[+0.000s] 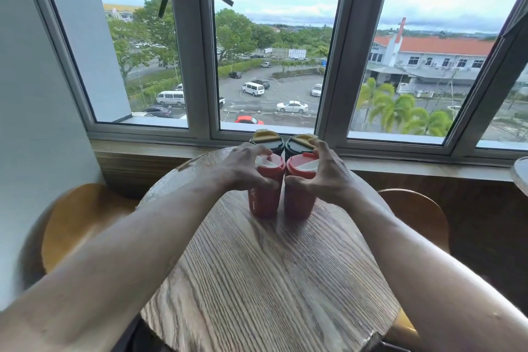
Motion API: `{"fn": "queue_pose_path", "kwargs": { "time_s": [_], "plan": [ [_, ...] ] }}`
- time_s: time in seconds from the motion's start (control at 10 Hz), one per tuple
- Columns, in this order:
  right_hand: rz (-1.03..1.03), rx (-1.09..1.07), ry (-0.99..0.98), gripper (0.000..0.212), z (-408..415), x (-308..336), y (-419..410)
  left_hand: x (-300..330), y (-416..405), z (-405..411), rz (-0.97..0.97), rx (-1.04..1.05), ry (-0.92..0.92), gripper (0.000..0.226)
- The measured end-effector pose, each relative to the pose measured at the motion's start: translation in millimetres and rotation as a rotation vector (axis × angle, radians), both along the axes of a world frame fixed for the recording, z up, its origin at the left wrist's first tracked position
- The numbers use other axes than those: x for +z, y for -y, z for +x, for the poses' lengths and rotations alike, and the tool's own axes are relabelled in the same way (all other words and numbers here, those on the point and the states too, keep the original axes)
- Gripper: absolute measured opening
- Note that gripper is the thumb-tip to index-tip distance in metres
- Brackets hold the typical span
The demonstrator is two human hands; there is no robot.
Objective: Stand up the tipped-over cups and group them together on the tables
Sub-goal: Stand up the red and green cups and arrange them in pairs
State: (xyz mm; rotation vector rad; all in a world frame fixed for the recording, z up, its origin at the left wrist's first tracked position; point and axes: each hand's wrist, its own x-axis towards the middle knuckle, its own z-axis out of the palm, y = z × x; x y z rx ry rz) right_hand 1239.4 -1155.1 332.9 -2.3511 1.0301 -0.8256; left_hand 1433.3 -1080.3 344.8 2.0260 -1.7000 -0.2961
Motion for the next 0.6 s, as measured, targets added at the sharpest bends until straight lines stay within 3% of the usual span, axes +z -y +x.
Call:
{"fn": "queue_pose_path", "kwargs": {
  "time_s": [0.2,0.6],
  "plan": [
    [-0.008,0.005,-0.002,0.096,0,0,-1,0,0,0,-0.028,0.003,-0.01,0.081],
    [0.029,-0.077,-0.153,0.078,0,9,-4,10,-11,-2,-0.123,0.049,-0.043,0.069]
  ]
}}
